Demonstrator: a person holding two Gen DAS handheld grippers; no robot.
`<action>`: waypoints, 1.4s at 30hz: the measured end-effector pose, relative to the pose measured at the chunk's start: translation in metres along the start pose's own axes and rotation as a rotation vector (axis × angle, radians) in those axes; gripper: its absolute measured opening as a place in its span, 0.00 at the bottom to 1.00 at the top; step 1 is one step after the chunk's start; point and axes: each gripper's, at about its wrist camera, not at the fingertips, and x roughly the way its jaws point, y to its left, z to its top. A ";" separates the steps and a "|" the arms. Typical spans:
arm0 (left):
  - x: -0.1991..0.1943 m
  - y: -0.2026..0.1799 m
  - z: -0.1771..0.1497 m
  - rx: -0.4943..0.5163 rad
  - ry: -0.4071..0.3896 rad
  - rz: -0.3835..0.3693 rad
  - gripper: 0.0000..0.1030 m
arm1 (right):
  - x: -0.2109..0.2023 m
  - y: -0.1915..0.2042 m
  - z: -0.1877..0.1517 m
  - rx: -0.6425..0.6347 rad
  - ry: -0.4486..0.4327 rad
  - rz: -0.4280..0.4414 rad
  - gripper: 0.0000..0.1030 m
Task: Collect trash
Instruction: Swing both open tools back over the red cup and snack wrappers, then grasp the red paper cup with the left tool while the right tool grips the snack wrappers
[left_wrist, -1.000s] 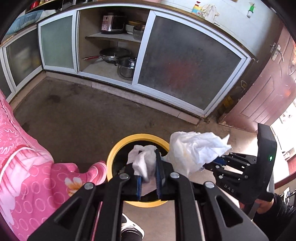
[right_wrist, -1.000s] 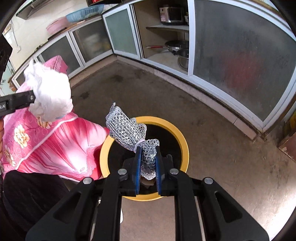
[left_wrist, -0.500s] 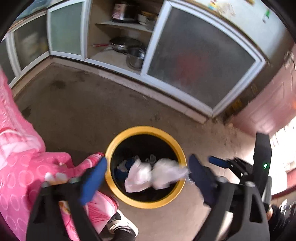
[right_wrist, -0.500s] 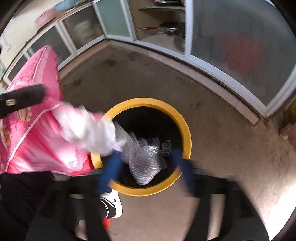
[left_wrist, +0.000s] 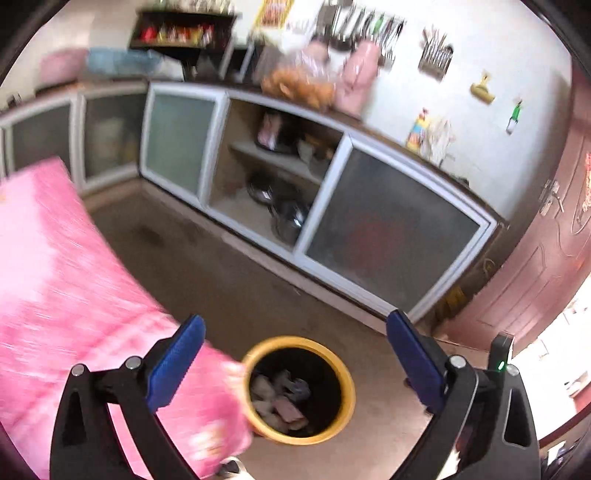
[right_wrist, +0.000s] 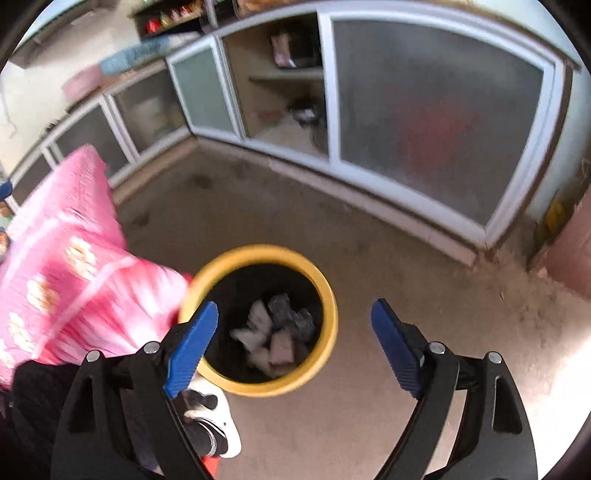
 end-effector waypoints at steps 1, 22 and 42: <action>-0.025 0.010 0.000 0.004 -0.033 0.034 0.92 | -0.007 0.009 0.007 -0.017 -0.023 0.022 0.82; -0.318 0.260 -0.105 -0.242 -0.138 0.679 0.92 | -0.024 0.363 0.067 -0.520 -0.041 0.605 0.86; -0.271 0.467 -0.051 -0.547 0.004 0.368 0.92 | 0.066 0.565 0.087 -0.641 0.156 0.726 0.86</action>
